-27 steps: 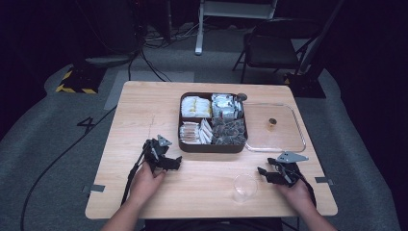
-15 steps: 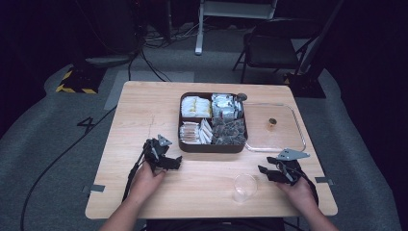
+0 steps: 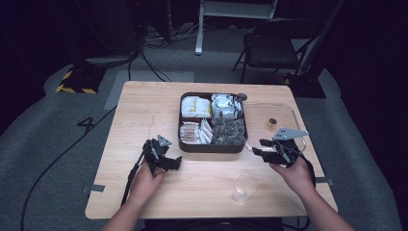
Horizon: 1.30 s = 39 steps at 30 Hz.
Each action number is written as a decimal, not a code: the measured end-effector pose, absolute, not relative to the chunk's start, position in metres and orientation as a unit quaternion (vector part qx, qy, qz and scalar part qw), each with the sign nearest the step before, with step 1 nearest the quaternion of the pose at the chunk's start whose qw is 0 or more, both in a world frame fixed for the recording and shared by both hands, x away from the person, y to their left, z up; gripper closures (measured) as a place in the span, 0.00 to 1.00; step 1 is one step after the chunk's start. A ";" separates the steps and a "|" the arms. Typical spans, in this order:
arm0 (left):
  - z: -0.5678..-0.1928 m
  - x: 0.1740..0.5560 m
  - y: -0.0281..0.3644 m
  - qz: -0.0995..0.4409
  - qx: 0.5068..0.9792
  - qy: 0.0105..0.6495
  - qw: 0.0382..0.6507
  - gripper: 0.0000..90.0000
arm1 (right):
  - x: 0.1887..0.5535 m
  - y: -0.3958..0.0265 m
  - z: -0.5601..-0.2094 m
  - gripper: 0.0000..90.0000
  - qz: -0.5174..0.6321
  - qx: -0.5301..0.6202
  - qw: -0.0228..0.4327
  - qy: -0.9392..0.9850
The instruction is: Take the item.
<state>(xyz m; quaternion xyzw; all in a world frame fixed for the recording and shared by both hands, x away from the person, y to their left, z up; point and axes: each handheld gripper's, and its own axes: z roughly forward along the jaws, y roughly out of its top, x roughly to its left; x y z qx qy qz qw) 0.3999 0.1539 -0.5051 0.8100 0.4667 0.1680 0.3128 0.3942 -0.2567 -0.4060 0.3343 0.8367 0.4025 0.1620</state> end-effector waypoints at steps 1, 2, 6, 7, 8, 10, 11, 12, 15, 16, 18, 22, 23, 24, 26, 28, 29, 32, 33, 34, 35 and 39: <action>-0.505 0.400 0.154 0.168 0.810 0.467 0.313 0.00 | 0.398 -0.254 -0.401 0.57 0.405 0.331 0.160 0.837; -0.505 0.400 0.154 0.168 0.810 0.467 0.313 0.00 | 0.407 -0.247 -0.393 0.57 0.411 0.326 0.156 0.837; -0.505 0.400 0.154 0.168 0.810 0.467 0.313 0.00 | 0.421 -0.238 -0.383 0.58 0.418 0.320 0.150 0.837; -0.505 0.400 0.154 0.168 0.810 0.467 0.313 0.00 | 0.427 -0.234 -0.380 0.59 0.421 0.318 0.145 0.837; -0.505 0.400 0.154 0.168 0.810 0.467 0.313 0.00 | 0.432 -0.231 -0.378 0.59 0.421 0.318 0.141 0.838; -0.505 0.400 0.154 0.168 0.810 0.468 0.313 0.00 | 0.441 -0.225 -0.375 0.59 0.420 0.317 0.138 0.839; -0.505 0.400 0.154 0.168 0.810 0.468 0.312 0.00 | 0.445 -0.222 -0.373 0.60 0.420 0.316 0.138 0.839; -0.505 0.400 0.154 0.168 0.810 0.467 0.312 0.00 | 0.449 -0.219 -0.371 0.60 0.421 0.315 0.137 0.840; -0.505 0.400 0.154 0.168 0.810 0.467 0.312 0.00 | 0.459 -0.211 -0.366 0.60 0.426 0.314 0.139 0.837; -0.505 0.400 0.154 0.168 0.810 0.467 0.312 0.00 | 0.466 -0.205 -0.363 0.60 0.426 0.312 0.142 0.837; -0.505 0.400 0.154 0.168 0.810 0.467 0.312 0.00 | 0.470 -0.199 -0.361 0.60 0.426 0.312 0.144 0.837; -0.505 0.400 0.154 0.168 0.810 0.467 0.312 0.00 | 0.482 -0.184 -0.359 0.61 0.425 0.310 0.145 0.838; -0.505 0.400 0.154 0.168 0.810 0.467 0.312 0.00 | 0.482 -0.184 -0.359 0.61 0.425 0.310 0.145 0.838; -0.505 0.400 0.154 0.168 0.810 0.467 0.312 0.00 | 0.486 -0.180 -0.358 0.61 0.422 0.311 0.145 0.839; -0.505 0.400 0.154 0.168 0.810 0.467 0.312 0.00 | 0.497 -0.167 -0.358 0.61 0.415 0.307 0.145 0.844; -0.505 0.400 0.154 0.168 0.810 0.467 0.312 0.00 | 0.500 -0.162 -0.358 0.62 0.410 0.305 0.144 0.847; -0.505 0.400 0.154 0.168 0.810 0.468 0.312 0.00 | 0.508 -0.153 -0.360 0.63 0.404 0.301 0.143 0.852; -0.505 0.400 0.154 0.168 0.810 0.467 0.312 0.00 | 0.517 -0.143 -0.361 0.64 0.398 0.302 0.138 0.855; -0.505 0.400 0.154 0.168 0.810 0.468 0.312 0.00 | 0.522 -0.139 -0.362 0.64 0.398 0.303 0.135 0.855; -0.505 0.400 0.154 0.168 0.810 0.467 0.312 0.00 | 0.526 -0.134 -0.363 0.65 0.396 0.303 0.132 0.856; -0.505 0.400 0.154 0.168 0.810 0.467 0.312 0.00 | 0.531 -0.128 -0.365 0.65 0.393 0.304 0.132 0.858; -0.505 0.400 0.154 0.168 0.810 0.467 0.313 0.00 | 0.546 -0.113 -0.374 0.67 0.379 0.302 0.129 0.865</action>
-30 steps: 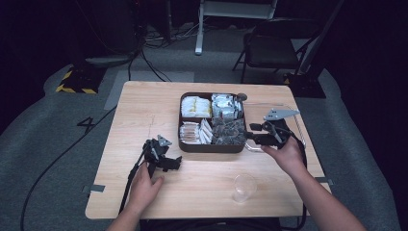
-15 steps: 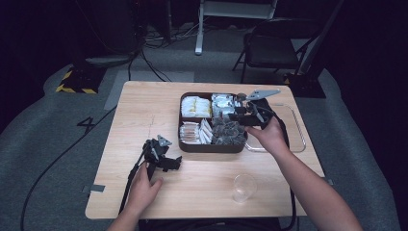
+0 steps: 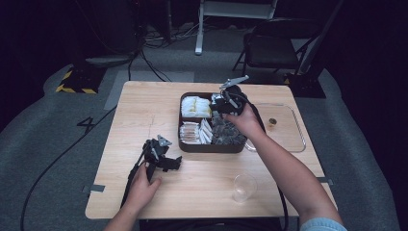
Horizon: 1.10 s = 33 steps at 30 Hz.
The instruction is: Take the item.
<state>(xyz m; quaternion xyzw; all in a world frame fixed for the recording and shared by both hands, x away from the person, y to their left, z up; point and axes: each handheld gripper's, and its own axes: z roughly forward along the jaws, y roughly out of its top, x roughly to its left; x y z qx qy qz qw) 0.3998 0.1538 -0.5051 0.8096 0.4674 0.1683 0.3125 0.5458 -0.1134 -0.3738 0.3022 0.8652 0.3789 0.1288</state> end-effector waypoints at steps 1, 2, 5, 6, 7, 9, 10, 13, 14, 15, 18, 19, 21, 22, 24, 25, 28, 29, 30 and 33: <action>-0.505 0.400 0.154 0.168 0.810 0.467 0.312 0.00 | 0.552 -0.107 -0.379 0.67 0.373 0.301 0.124 0.869; -0.505 0.400 0.154 0.168 0.810 0.467 0.312 0.00 | 0.555 -0.104 -0.382 0.67 0.369 0.303 0.116 0.871; -0.505 0.400 0.154 0.168 0.810 0.467 0.313 0.00 | 0.561 -0.098 -0.388 0.68 0.357 0.304 0.112 0.876; -0.505 0.400 0.154 0.168 0.810 0.467 0.312 0.00 | 0.565 -0.094 -0.393 0.69 0.352 0.306 0.107 0.878; -0.505 0.400 0.154 0.168 0.810 0.468 0.312 0.00 | 0.570 -0.091 -0.398 0.70 0.343 0.308 0.101 0.882; -0.505 0.400 0.154 0.168 0.810 0.467 0.312 0.00 | 0.572 -0.089 -0.401 0.70 0.339 0.308 0.099 0.883; -0.505 0.400 0.154 0.168 0.810 0.467 0.312 0.00 | 0.574 -0.087 -0.404 0.71 0.337 0.309 0.097 0.884; -0.505 0.400 0.154 0.168 0.810 0.467 0.312 0.00 | 0.581 -0.080 -0.415 0.73 0.322 0.312 0.090 0.889; -0.505 0.400 0.154 0.168 0.810 0.467 0.312 0.00 | 0.582 -0.079 -0.418 0.73 0.320 0.313 0.090 0.890; -0.505 0.400 0.154 0.168 0.810 0.468 0.312 0.00 | 0.582 -0.079 -0.418 0.73 0.320 0.313 0.090 0.890; -0.505 0.400 0.154 0.168 0.810 0.468 0.313 0.00 | 0.588 -0.079 -0.427 0.76 0.312 0.328 0.082 0.888; -0.505 0.400 0.154 0.168 0.810 0.468 0.313 0.00 | 0.588 -0.079 -0.427 0.76 0.312 0.328 0.082 0.888; -0.505 0.400 0.154 0.168 0.809 0.468 0.313 0.00 | 0.590 -0.078 -0.431 0.77 0.307 0.331 0.082 0.889; -0.505 0.400 0.154 0.168 0.809 0.468 0.313 0.00 | 0.592 -0.077 -0.435 0.77 0.299 0.333 0.079 0.891; -0.505 0.400 0.154 0.168 0.809 0.468 0.313 0.00 | 0.593 -0.077 -0.438 0.78 0.296 0.332 0.078 0.892; -0.505 0.400 0.154 0.168 0.809 0.468 0.313 0.00 | 0.593 -0.077 -0.438 0.78 0.296 0.332 0.078 0.892; -0.505 0.400 0.154 0.168 0.810 0.468 0.313 0.00 | 0.593 -0.075 -0.442 0.80 0.285 0.331 0.079 0.896; -0.505 0.400 0.154 0.168 0.810 0.468 0.313 0.00 | 0.594 -0.075 -0.443 0.81 0.285 0.330 0.077 0.897; -0.505 0.400 0.154 0.168 0.809 0.468 0.313 0.00 | 0.594 -0.075 -0.443 0.81 0.285 0.330 0.077 0.897; -0.505 0.400 0.154 0.168 0.809 0.468 0.313 0.00 | 0.594 -0.074 -0.445 0.85 0.282 0.329 0.074 0.898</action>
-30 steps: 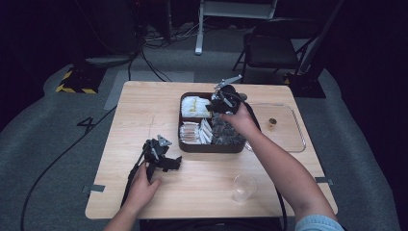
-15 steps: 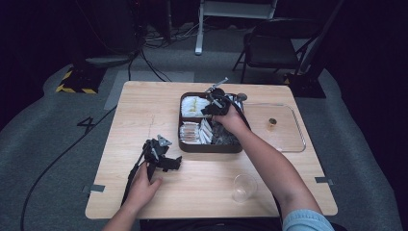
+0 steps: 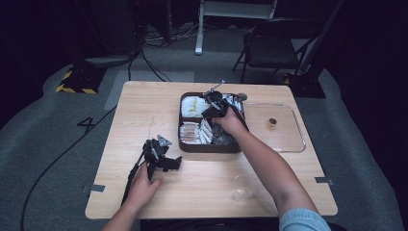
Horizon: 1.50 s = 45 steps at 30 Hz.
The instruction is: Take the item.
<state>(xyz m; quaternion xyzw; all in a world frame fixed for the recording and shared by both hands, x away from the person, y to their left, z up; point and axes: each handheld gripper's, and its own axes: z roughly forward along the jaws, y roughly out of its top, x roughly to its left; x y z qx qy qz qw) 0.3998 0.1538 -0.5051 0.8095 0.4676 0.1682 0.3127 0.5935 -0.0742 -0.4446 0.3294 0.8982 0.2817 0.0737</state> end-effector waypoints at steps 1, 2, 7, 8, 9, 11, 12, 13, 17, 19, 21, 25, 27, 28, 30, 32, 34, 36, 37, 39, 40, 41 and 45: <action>-0.505 0.400 0.154 0.168 0.809 0.468 0.313 0.00 | 0.593 -0.074 -0.445 0.88 0.280 0.329 0.074 0.899; -0.505 0.400 0.154 0.168 0.810 0.468 0.313 0.00 | 0.593 -0.074 -0.445 0.90 0.276 0.325 0.076 0.901; -0.505 0.400 0.154 0.168 0.809 0.468 0.313 0.00 | 0.592 -0.074 -0.443 1.00 0.271 0.319 0.079 0.905; -0.505 0.400 0.154 0.168 0.810 0.468 0.313 0.00 | 0.591 -0.074 -0.443 1.00 0.270 0.317 0.080 0.906; -0.505 0.400 0.154 0.168 0.809 0.468 0.313 0.00 | 0.591 -0.074 -0.443 1.00 0.269 0.316 0.081 0.906; -0.505 0.400 0.154 0.168 0.809 0.468 0.313 0.00 | 0.590 -0.073 -0.442 1.00 0.272 0.315 0.082 0.905; -0.505 0.400 0.154 0.168 0.809 0.468 0.313 0.00 | 0.590 -0.073 -0.442 1.00 0.273 0.315 0.086 0.905; -0.505 0.400 0.154 0.168 0.809 0.468 0.313 0.00 | 0.589 -0.073 -0.441 1.00 0.274 0.316 0.088 0.904; -0.505 0.400 0.154 0.168 0.810 0.468 0.313 0.00 | 0.588 -0.074 -0.437 1.00 0.282 0.315 0.093 0.901; -0.505 0.400 0.154 0.168 0.810 0.468 0.313 0.00 | 0.586 -0.075 -0.433 1.00 0.291 0.311 0.098 0.899; -0.505 0.400 0.154 0.168 0.810 0.468 0.313 0.00 | 0.584 -0.076 -0.430 1.00 0.296 0.311 0.101 0.897; -0.505 0.400 0.154 0.168 0.810 0.467 0.312 0.00 | 0.580 -0.078 -0.421 1.00 0.307 0.309 0.108 0.894; -0.505 0.400 0.154 0.168 0.810 0.468 0.312 0.00 | 0.578 -0.079 -0.416 1.00 0.313 0.309 0.112 0.891; -0.505 0.400 0.154 0.168 0.810 0.468 0.312 0.00 | 0.578 -0.079 -0.416 1.00 0.313 0.309 0.112 0.891; -0.505 0.400 0.154 0.168 0.810 0.467 0.312 0.00 | 0.574 -0.082 -0.407 1.00 0.324 0.309 0.115 0.887; -0.505 0.400 0.154 0.168 0.810 0.467 0.313 0.00 | 0.571 -0.083 -0.401 1.00 0.331 0.307 0.114 0.885; -0.505 0.400 0.154 0.168 0.810 0.467 0.312 0.00 | 0.569 -0.086 -0.396 1.00 0.335 0.304 0.120 0.884; -0.505 0.400 0.154 0.168 0.810 0.467 0.312 0.00 | 0.567 -0.087 -0.393 1.00 0.338 0.305 0.119 0.882; -0.505 0.400 0.154 0.168 0.810 0.467 0.312 0.00 | 0.564 -0.090 -0.387 1.00 0.346 0.306 0.117 0.879; -0.505 0.400 0.154 0.168 0.810 0.467 0.312 0.00 | 0.558 -0.094 -0.379 1.00 0.354 0.301 0.118 0.877; -0.505 0.400 0.154 0.168 0.810 0.467 0.312 0.00 | 0.558 -0.094 -0.379 1.00 0.354 0.301 0.118 0.877; -0.505 0.400 0.154 0.168 0.810 0.467 0.312 0.00 | 0.552 -0.098 -0.371 1.00 0.361 0.299 0.118 0.875; -0.505 0.400 0.154 0.168 0.810 0.467 0.312 0.00 | 0.540 -0.104 -0.361 1.00 0.369 0.293 0.121 0.874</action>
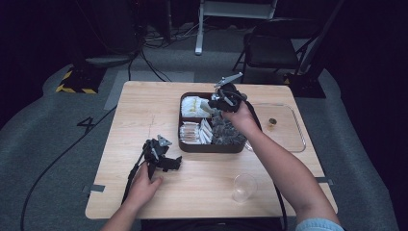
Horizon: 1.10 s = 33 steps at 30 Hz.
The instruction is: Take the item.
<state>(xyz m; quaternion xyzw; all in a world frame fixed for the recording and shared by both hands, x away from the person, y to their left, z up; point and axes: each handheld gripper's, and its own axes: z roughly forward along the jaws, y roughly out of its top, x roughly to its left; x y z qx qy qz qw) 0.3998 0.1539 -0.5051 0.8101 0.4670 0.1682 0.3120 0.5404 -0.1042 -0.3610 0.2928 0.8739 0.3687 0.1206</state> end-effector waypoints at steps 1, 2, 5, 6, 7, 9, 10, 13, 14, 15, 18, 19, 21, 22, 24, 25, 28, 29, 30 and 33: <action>-0.505 0.400 0.154 0.168 0.810 0.467 0.312 0.00 | 0.536 -0.107 -0.357 1.00 0.370 0.288 0.124 0.874; -0.505 0.400 0.154 0.168 0.810 0.467 0.312 0.00 | 0.531 -0.109 -0.354 1.00 0.375 0.289 0.121 0.873; -0.505 0.400 0.154 0.168 0.810 0.467 0.312 0.00 | 0.517 -0.118 -0.344 1.00 0.386 0.281 0.124 0.870; -0.505 0.400 0.154 0.168 0.810 0.467 0.312 0.00 | 0.511 -0.121 -0.341 1.00 0.391 0.279 0.123 0.868; -0.505 0.400 0.154 0.168 0.810 0.467 0.312 0.00 | 0.501 -0.128 -0.334 1.00 0.398 0.274 0.123 0.867; -0.505 0.400 0.154 0.168 0.810 0.468 0.312 0.00 | 0.496 -0.131 -0.332 1.00 0.402 0.271 0.122 0.866; -0.505 0.400 0.154 0.168 0.810 0.467 0.312 0.00 | 0.491 -0.134 -0.329 1.00 0.406 0.267 0.121 0.865; -0.505 0.400 0.154 0.168 0.810 0.467 0.312 0.00 | 0.471 -0.145 -0.320 1.00 0.417 0.258 0.121 0.863; -0.505 0.400 0.154 0.168 0.810 0.467 0.312 0.00 | 0.467 -0.148 -0.319 1.00 0.421 0.255 0.120 0.862; -0.505 0.400 0.154 0.168 0.810 0.467 0.312 0.00 | 0.463 -0.151 -0.317 1.00 0.423 0.253 0.119 0.862; -0.505 0.400 0.154 0.168 0.810 0.467 0.312 0.00 | 0.451 -0.160 -0.312 1.00 0.431 0.250 0.116 0.859; -0.505 0.400 0.154 0.168 0.810 0.467 0.312 0.00 | 0.451 -0.160 -0.312 1.00 0.431 0.250 0.116 0.859; -0.505 0.400 0.154 0.168 0.810 0.467 0.312 0.00 | 0.444 -0.165 -0.309 1.00 0.436 0.248 0.115 0.858; -0.505 0.400 0.154 0.168 0.810 0.467 0.312 0.00 | 0.441 -0.168 -0.308 1.00 0.438 0.246 0.115 0.857; -0.505 0.400 0.154 0.168 0.810 0.467 0.312 0.00 | 0.432 -0.175 -0.307 1.00 0.442 0.242 0.111 0.857; -0.505 0.400 0.154 0.168 0.810 0.468 0.312 0.00 | 0.432 -0.175 -0.307 1.00 0.442 0.242 0.111 0.857; -0.505 0.400 0.154 0.169 0.810 0.467 0.313 0.00 | 0.422 -0.182 -0.307 1.00 0.441 0.240 0.108 0.858; -0.505 0.400 0.154 0.168 0.810 0.467 0.312 0.00 | 0.419 -0.184 -0.307 1.00 0.441 0.239 0.108 0.859; -0.505 0.400 0.154 0.168 0.810 0.467 0.312 0.00 | 0.416 -0.187 -0.307 1.00 0.442 0.239 0.108 0.858; -0.505 0.400 0.154 0.168 0.810 0.467 0.312 0.00 | 0.403 -0.197 -0.308 1.00 0.448 0.238 0.107 0.855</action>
